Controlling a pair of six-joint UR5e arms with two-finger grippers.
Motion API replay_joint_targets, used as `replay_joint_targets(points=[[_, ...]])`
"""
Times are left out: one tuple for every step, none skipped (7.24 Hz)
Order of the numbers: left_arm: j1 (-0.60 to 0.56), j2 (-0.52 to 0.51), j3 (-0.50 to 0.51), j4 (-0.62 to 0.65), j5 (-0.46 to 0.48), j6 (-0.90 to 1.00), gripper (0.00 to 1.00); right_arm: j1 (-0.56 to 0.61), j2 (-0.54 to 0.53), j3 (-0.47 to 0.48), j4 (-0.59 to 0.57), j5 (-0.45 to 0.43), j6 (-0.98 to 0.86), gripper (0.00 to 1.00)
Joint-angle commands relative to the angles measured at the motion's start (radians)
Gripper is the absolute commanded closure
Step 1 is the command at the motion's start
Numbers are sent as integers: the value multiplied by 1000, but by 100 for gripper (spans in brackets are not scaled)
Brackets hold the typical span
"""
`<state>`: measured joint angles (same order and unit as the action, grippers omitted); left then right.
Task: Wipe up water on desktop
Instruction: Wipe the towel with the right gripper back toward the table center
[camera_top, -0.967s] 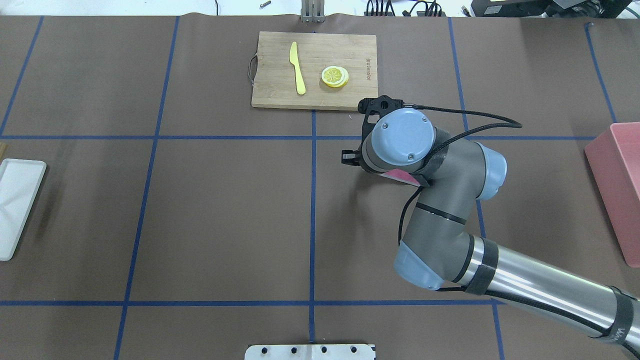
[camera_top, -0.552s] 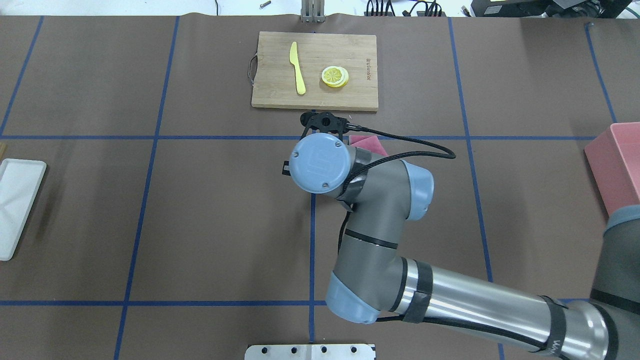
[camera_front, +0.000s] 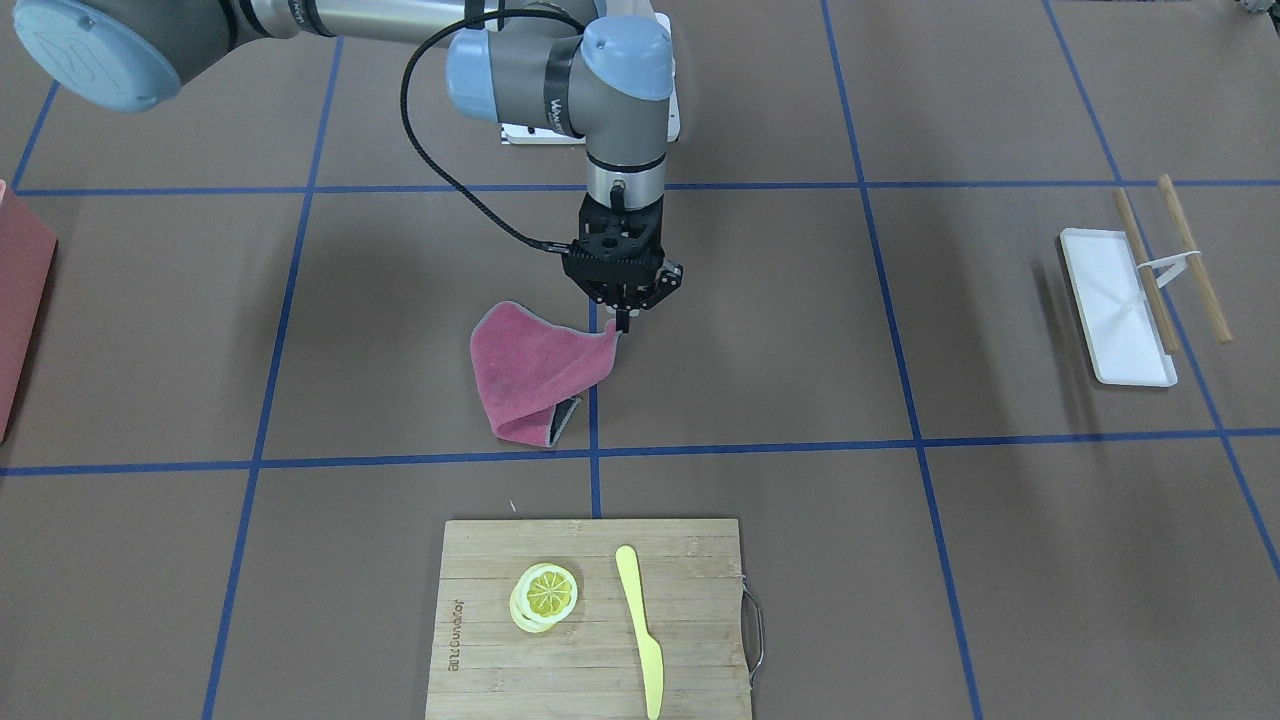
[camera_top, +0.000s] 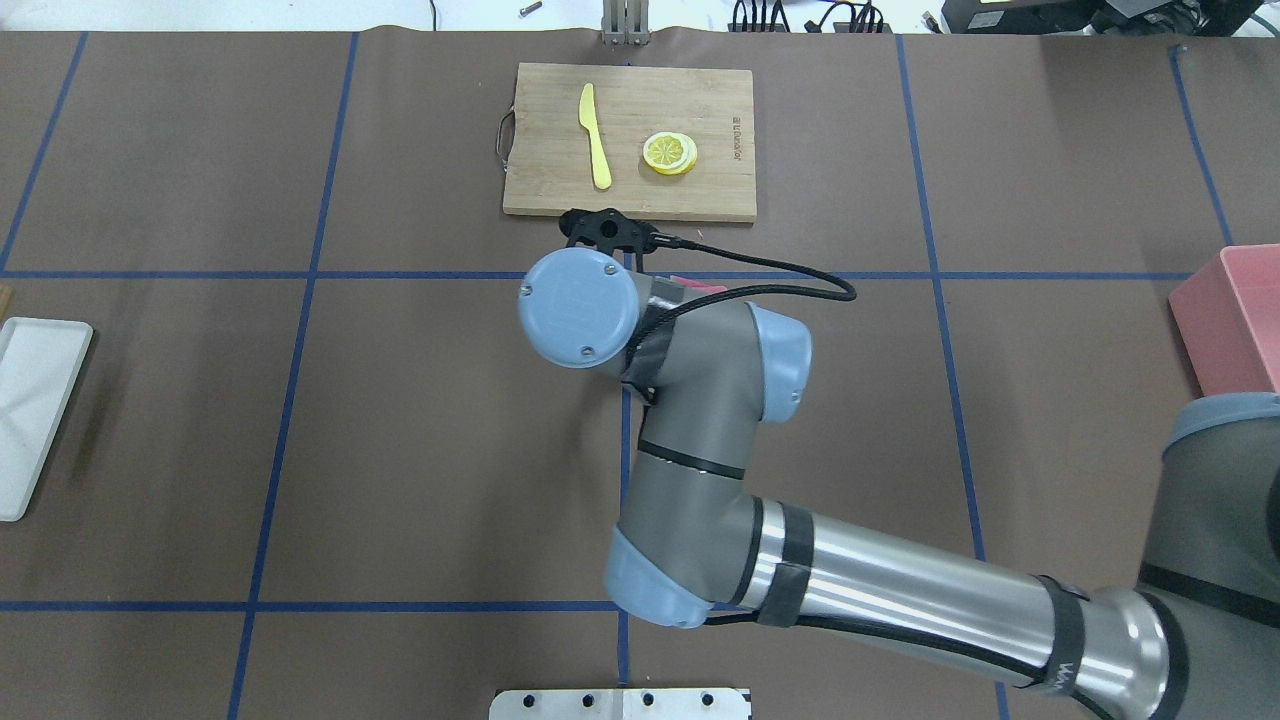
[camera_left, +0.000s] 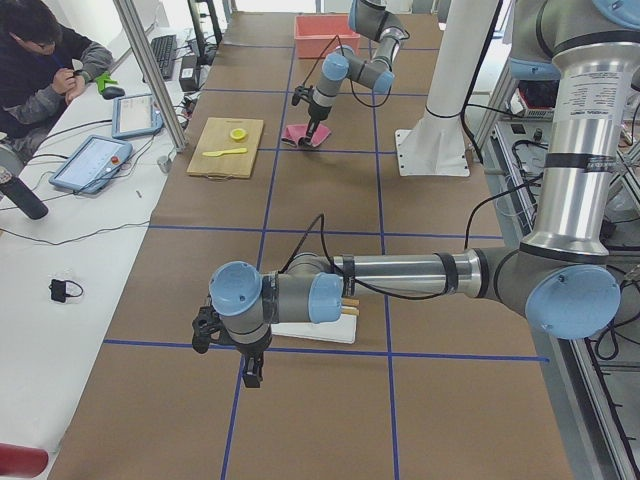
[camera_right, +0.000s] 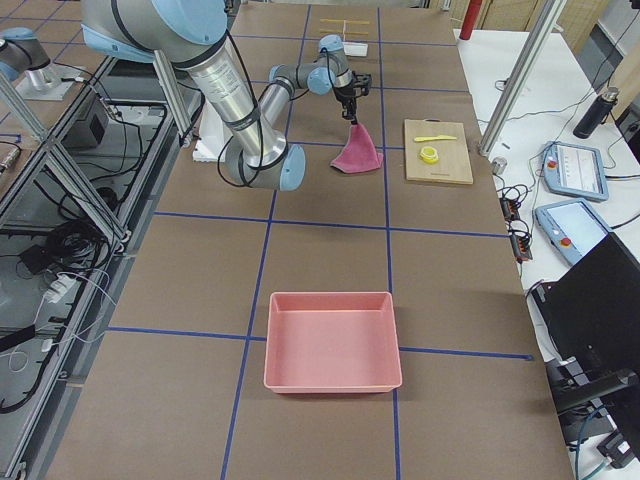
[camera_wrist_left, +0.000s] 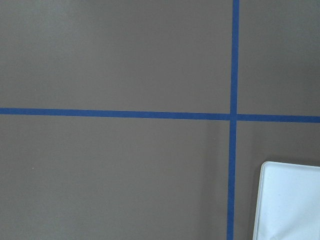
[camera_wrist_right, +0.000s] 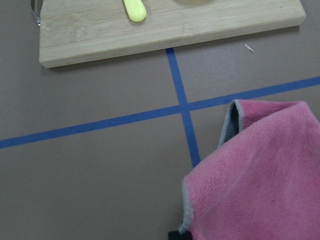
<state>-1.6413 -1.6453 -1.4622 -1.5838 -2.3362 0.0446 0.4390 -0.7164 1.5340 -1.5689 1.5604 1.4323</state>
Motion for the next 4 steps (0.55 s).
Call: replay_joint_targets(points=[[2, -1, -3, -1, 0, -14, 1, 99, -246, 226, 6, 102, -239, 100], [2, -1, -3, -1, -2, -14, 1, 148, -324, 277, 7, 130, -324, 100], [2, -1, -3, -1, -2, -14, 1, 191, -392, 290, 27, 150, -399, 100], [2, -1, -3, -1, -2, -14, 1, 233, -475, 288, 105, 170, -465, 100]])
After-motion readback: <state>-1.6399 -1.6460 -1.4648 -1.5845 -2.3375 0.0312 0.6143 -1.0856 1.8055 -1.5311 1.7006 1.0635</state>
